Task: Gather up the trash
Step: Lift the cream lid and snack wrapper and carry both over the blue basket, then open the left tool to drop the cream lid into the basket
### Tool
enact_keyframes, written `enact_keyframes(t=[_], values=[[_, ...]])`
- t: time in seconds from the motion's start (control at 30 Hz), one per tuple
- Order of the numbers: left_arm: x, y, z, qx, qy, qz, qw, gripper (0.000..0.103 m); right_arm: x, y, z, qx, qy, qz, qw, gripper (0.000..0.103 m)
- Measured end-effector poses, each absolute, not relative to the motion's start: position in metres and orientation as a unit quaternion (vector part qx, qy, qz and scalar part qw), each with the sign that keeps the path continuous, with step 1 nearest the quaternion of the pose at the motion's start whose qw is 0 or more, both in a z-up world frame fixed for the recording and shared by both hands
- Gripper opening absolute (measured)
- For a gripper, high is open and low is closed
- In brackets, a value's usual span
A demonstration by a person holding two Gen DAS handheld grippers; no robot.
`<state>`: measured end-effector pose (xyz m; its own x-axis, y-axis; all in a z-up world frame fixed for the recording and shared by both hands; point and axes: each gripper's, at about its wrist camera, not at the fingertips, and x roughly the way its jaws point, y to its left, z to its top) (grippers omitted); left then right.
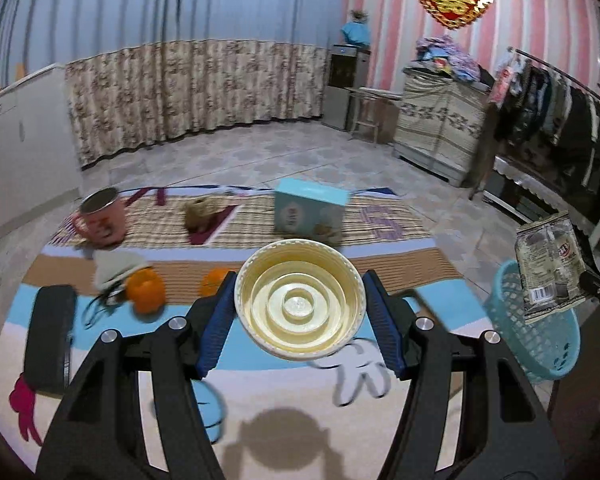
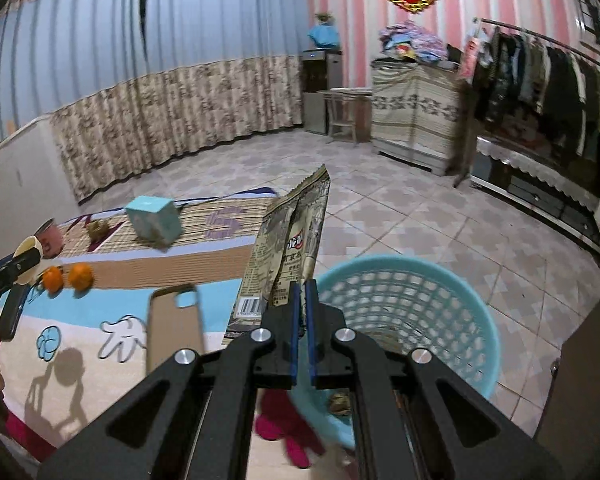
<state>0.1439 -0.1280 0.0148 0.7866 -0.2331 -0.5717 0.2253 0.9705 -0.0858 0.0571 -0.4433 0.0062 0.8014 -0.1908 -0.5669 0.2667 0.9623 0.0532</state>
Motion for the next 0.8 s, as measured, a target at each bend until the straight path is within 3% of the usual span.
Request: enact_keyframes(t=[0.8], values=[[0.140,-0.334,-0.004,0.070,0.301,-0.281,0.909,0.061,0.024,-0.546,-0.023,0.101,0.305,-0.211,0.923,0.004]])
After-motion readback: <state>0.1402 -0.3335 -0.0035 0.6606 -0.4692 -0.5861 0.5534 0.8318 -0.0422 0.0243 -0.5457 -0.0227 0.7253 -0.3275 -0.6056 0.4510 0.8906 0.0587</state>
